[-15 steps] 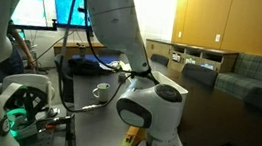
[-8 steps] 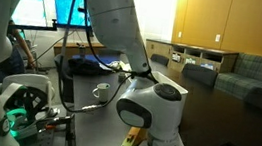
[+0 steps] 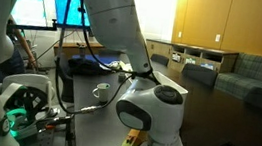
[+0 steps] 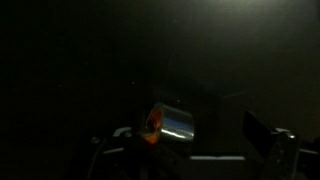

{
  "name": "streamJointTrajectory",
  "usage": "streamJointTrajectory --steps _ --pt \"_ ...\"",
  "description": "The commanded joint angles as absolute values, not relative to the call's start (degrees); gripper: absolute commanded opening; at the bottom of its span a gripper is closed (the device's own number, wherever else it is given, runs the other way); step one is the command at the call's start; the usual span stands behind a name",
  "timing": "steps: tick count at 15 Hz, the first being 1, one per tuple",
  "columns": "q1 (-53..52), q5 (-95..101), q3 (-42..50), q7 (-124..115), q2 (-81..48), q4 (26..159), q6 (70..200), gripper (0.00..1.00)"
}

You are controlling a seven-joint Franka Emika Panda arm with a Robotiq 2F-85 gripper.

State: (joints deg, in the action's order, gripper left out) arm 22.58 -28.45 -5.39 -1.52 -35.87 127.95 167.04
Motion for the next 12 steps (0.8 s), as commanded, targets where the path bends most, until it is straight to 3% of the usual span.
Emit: streamJointTrajectory --steps 1,12 --pt "28.34 -31.58 -11.36 2.76 -34.44 130.07 169.18 1.0" --pt "40.1 -37.01 -21.7 7.83 -33.99 136.56 174.05 1.0"
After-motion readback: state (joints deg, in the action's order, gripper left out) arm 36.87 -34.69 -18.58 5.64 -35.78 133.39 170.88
